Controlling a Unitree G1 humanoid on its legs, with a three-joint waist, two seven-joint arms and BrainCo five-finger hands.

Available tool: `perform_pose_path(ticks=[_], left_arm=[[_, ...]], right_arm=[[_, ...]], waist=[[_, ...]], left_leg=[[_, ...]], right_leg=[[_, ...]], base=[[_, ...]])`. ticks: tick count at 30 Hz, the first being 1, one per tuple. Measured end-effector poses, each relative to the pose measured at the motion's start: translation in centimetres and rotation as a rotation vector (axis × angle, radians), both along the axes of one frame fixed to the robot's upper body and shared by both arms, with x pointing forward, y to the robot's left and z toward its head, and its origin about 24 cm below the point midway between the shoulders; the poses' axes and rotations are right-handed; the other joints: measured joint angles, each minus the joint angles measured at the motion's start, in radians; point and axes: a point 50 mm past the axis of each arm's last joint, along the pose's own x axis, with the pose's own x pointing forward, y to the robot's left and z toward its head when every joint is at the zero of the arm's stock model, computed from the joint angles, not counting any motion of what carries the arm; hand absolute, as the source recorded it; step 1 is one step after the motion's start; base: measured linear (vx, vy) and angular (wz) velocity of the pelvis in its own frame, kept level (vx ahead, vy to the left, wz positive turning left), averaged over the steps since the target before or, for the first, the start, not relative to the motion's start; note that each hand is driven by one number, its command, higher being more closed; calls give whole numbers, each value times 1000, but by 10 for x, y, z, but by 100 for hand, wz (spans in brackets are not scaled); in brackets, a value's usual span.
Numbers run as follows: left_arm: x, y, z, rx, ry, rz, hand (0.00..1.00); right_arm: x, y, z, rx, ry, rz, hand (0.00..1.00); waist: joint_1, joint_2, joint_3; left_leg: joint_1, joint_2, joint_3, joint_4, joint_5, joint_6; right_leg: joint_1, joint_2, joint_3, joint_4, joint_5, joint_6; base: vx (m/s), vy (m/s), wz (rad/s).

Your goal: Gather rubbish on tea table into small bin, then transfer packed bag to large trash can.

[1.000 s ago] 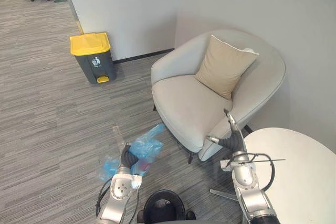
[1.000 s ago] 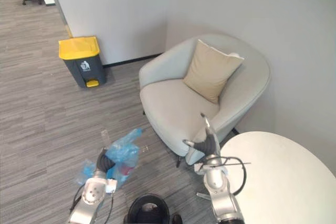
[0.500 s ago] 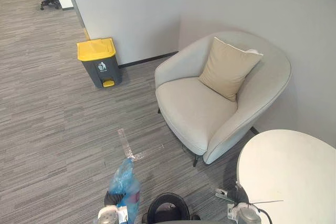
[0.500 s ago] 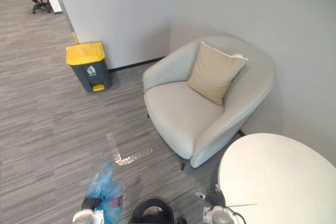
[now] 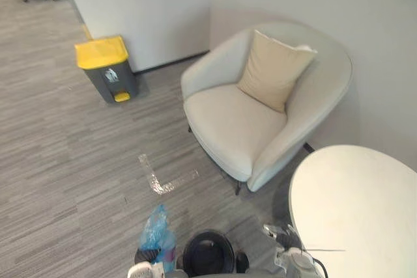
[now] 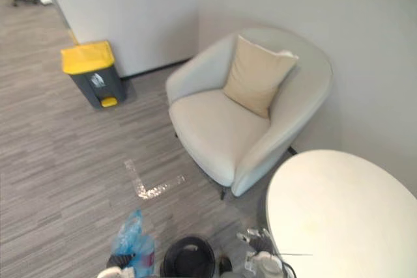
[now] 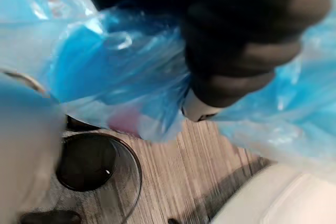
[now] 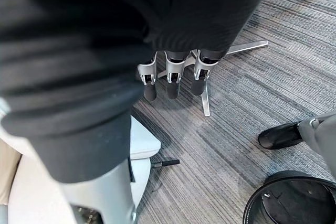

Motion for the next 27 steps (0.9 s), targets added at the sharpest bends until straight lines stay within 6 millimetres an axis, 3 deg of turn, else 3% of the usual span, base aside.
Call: perform_pose_path(ticks=[1, 2, 3, 5, 6, 8, 9, 10, 12, 13, 14, 15, 16, 17, 18, 20, 22, 25, 26, 27], left_arm=[[10, -3, 6, -2, -42, -8, 100], [15, -5, 9, -1, -64, -16, 100], [18, -6, 13, 6, -96, -23, 100], [20, -4, 19, 17, -134, -26, 100], [22, -4, 22, 20, -148, -25, 100], [25, -6, 24, 11, -161, -20, 100], [23, -10, 22, 1, -156, -14, 100], [21, -12, 22, -3, -151, -9, 100], [21, -25, 21, -19, -151, -35, 100], [23, -30, 22, -22, -153, -59, 100], [23, -34, 21, -26, -150, -76, 100], [24, -33, 22, -23, -155, -73, 100], [24, -33, 22, -25, -155, -70, 100], [21, -33, 21, -26, -145, -69, 100], [15, -32, 18, -27, -129, -64, 100], [7, -30, 15, -27, -108, -52, 100], [5, -31, 14, -37, -104, -63, 100], [3, -32, 12, -45, -90, -72, 100], [3, -34, 10, -49, -80, -79, 100], [3, -34, 7, -53, -63, -90, 100]], right_arm=[[3, 1, 2, -2, -13, 2, 0], [1, 1, 2, -4, -13, 2, 0], [0, 3, 2, -10, -10, 13, 0], [2, 7, 4, -25, -19, 41, 0], [1, 8, 3, -24, -16, 43, 0], [11, 8, 8, -32, -40, 47, 0], [17, 5, 12, -46, -58, 45, 0], [17, 4, 12, -51, -59, 44, 0], [21, 1, 19, -74, -97, 52, 0], [18, 0, 19, -76, -95, 49, 0], [10, 0, 14, -74, -69, 42, 0], [5, 1, 11, -69, -46, 36, 0], [6, 3, 11, -65, -43, 33, 0], [6, 2, 10, -65, -40, 27, 0], [4, 0, 8, -73, -27, 24, 0], [1, -1, 6, -77, -13, 18, 0], [-5, 0, 3, -74, 6, 14, 0], [-16, -5, -5, -67, 56, -20, 0], [-22, -9, -7, -70, 74, -39, 0], [-28, -13, -12, -68, 103, -64, 0]], waist=[[2, -1, 11], [2, -3, 12], [6, -9, 9], [15, -25, 5], [23, -44, -6], [44, -40, -4], [54, -11, -7], [58, -2, -9], [60, 28, -3], [51, 42, 6], [38, 53, 10], [35, 37, 17], [35, 30, 25], [30, 26, 25], [29, 17, 17], [29, 30, 8], [24, 35, 4], [10, 31, -7], [1, 45, -18], [-4, 41, -29]], left_leg=[[4, 5, 9, 15, -3, 4], [8, 0, 4, 28, -3, 4], [7, -6, -3, 51, -4, 7], [-14, -11, -24, 92, -4, 6], [-44, -9, -29, 121, 0, 1], [-117, 17, -48, 179, 19, -26], [-139, 44, -50, 166, 48, -45], [-143, 56, -51, 154, 64, -49], [-168, 87, -81, 67, 161, -56], [-166, 95, -102, 34, 173, -55], [-155, 110, -105, -13, 135, -83], [-152, 115, -87, -19, 93, -102], [-157, 114, -77, 3, 92, -85], [-174, 96, -83, 86, 97, -54], [-182, 84, -95, 177, 83, -38], [-159, 80, -101, 346, -6, -42], [-78, 86, -90, 407, -146, -65], [24, 91, -34, 330, -186, -62], [58, 82, -21, 235, -190, -76], [83, 51, -23, 117, -169, -106]], right_leg=[[-45, -16, -53, 225, -118, -48], [-45, -41, -69, 370, -192, -56], [-25, -69, -65, 511, -250, -37], [38, -100, -39, 627, -298, -1], [76, -113, -18, 648, -321, 9], [122, -90, 3, 558, -412, 8], [123, -56, -2, 494, -444, -14], [124, -43, -9, 472, -453, -16], [119, -4, -85, 424, -518, -77], [117, 13, -111, 430, -524, -89], [118, 30, -155, 429, -513, -109], [121, 23, -179, 405, -501, -135], [120, 14, -200, 391, -488, -166], [113, 0, -217, 368, -462, -174], [103, -2, -221, 336, -430, -175], [102, -1, -234, 274, -373, -176], [103, -12, -277, 221, -324, -168], [99, -46, -340, 202, -298, -140], [99, -52, -366, 185, -285, -124], [87, -53, -374, 162, -268, -100]], base=[[-103, -18, -32], [-76, -50, 13], [-68, -89, 35], [-142, -173, 36], [-201, -222, 30], [-284, -272, 10], [-325, -262, -12], [-347, -246, -16], [-385, -280, 20], [-442, -285, 73], [-448, -224, 79], [-439, -191, 67], [-455, -155, 49], [-341, -108, 33], [-364, -93, 29], [-188, 0, 20], [-132, 80, 53], [-104, 129, 76], [-103, 195, 97], [-105, 237, 77]])
